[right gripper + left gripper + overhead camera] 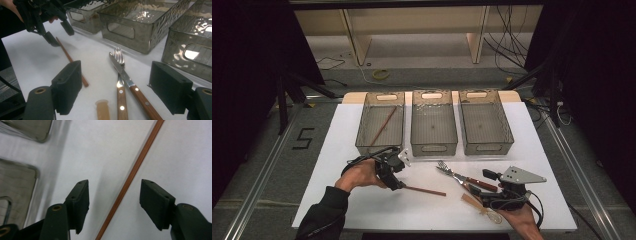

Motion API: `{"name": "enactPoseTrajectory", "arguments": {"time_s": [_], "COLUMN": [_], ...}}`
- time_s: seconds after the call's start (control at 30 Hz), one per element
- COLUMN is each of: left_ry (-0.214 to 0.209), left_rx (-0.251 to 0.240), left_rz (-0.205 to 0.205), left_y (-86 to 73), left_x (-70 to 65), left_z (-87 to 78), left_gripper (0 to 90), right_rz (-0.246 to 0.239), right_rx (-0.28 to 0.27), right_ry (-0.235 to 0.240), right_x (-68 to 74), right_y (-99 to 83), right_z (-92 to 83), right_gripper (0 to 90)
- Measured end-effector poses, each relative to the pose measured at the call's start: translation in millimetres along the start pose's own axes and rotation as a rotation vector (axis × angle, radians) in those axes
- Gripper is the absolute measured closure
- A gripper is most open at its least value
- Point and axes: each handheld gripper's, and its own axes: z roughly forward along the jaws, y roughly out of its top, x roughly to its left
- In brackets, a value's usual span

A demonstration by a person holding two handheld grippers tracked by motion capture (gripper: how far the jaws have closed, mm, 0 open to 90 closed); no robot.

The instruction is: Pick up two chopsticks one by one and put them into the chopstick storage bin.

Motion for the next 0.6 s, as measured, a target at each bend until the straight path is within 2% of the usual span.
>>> {"name": "enactPoseTrajectory", "arguments": {"time_s": [0.07, 0.23, 0.33, 0.43, 0.6], "left_ry": [-0.002, -0.016, -0.023, -0.028, -0.041], "left_rx": [0.023, 0.027, 0.048, 0.048, 0.076], "left_rz": [0.001, 0.009, 0.023, 0.019, 0.026], "left_y": [-0.6, 0.3, 1.0, 1.5, 1.0], "left_x": [0.5, -0.6, -0.9, -1.8, -1.5], "left_z": [2.8, 7.5, 11.0, 14.5, 18.6], "left_gripper": [42.6, 47.8, 50.9, 54.4, 59.7], "right_rz": [0.001, 0.0, 0.0, -0.001, -0.001], "right_rx": [0.001, 0.002, 0.002, 0.002, 0.003], "right_ry": [0.0, 0.001, 0.001, 0.002, 0.001], "right_x": [-0.1, 0.2, 0.1, 0.1, 0.1], "right_y": [0.0, 0.0, 0.0, 0.0, 0.0], "right_z": [0.0, 0.4, 0.4, 0.3, 0.4], "right_gripper": [26.9, 26.9, 26.9, 26.9, 27.0]}}
